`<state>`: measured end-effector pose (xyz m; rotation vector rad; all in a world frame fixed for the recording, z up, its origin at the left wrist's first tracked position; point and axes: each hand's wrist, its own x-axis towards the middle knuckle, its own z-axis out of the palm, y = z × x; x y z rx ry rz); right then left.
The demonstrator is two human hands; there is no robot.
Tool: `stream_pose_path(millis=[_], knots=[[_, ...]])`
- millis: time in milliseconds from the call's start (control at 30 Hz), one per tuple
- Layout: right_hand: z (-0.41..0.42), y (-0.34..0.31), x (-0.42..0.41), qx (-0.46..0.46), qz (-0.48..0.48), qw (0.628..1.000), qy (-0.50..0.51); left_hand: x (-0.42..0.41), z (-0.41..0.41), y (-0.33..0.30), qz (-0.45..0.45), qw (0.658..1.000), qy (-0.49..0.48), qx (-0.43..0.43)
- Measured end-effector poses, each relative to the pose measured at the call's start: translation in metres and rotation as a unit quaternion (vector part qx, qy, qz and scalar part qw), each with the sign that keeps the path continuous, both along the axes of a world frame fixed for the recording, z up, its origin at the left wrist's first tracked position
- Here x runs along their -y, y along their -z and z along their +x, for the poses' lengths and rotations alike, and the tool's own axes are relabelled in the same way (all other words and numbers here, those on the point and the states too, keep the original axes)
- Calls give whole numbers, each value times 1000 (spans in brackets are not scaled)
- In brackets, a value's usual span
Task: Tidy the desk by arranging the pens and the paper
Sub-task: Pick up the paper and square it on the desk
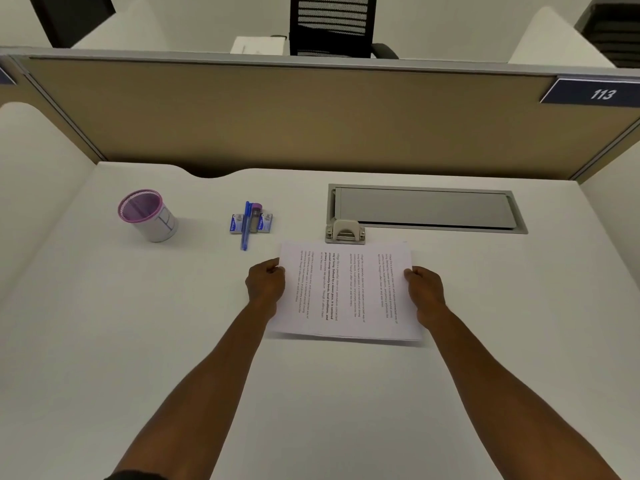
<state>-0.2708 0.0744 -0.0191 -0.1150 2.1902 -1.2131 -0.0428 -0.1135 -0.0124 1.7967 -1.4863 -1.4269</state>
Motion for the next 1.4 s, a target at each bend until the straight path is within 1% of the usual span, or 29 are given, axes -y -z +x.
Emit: stream_pose_path(millis=[133,400,600,767,1067,1267,1400], knots=[[-3,-1,2,1,-8,1000,7,3,-2,0,-2,1000,-1,-2],[-6,1,7,-3,-5,1000,4,8,-5,1,-22,999,9,23],[-8,2,9,-11,0,1000,3,6,-10,-2,-83,995,33,48],[-10,3,11,-13,6,1000,7,5,-12,-3,-134,988,58,43],[-11,5,12,-11,-4,1000,9,11,-14,-1,-136,986,79,56],[-10,3,18,-37,-8,999,7,12,-11,0,-122,990,59,36],[-12,3,19,-36,0,999,-1,14,-10,1,-111,993,36,19]])
